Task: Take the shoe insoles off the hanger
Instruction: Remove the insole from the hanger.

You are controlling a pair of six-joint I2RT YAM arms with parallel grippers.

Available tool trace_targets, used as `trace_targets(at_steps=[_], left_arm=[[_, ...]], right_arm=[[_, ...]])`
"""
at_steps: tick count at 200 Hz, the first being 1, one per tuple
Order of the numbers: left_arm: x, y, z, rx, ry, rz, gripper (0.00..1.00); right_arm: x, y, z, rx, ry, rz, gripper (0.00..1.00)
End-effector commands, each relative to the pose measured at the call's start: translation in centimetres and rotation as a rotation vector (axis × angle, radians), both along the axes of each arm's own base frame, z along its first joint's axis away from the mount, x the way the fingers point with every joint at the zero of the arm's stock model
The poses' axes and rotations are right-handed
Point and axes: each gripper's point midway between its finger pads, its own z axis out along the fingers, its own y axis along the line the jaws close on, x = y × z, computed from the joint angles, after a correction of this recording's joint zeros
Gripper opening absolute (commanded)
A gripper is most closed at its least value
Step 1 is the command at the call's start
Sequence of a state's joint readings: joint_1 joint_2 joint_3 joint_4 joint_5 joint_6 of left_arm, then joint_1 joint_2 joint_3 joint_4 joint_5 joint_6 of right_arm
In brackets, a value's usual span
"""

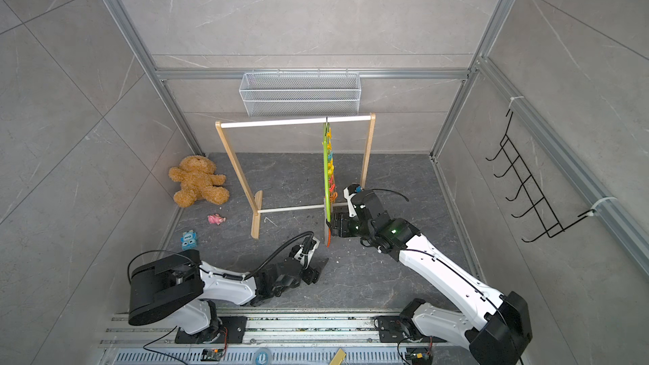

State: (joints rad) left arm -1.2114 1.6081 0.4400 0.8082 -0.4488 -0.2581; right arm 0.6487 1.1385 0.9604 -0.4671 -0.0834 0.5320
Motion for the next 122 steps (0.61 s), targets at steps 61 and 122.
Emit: trace_targets(at_steps=[61,122], left_arm=[[3.8,-2.8,1.7,-0.148,-0.117,0.22,0.75],[4.6,-2.5,-0.6,-0.107,-0.114,0.277,0.69]], right_arm=[[-0.4,-2.7,-0.2,-0.063,-0.034,-0.096,0.85],[-0.5,-2.7,-0.1,-0.06,-0.033,-0.093,0.85]])
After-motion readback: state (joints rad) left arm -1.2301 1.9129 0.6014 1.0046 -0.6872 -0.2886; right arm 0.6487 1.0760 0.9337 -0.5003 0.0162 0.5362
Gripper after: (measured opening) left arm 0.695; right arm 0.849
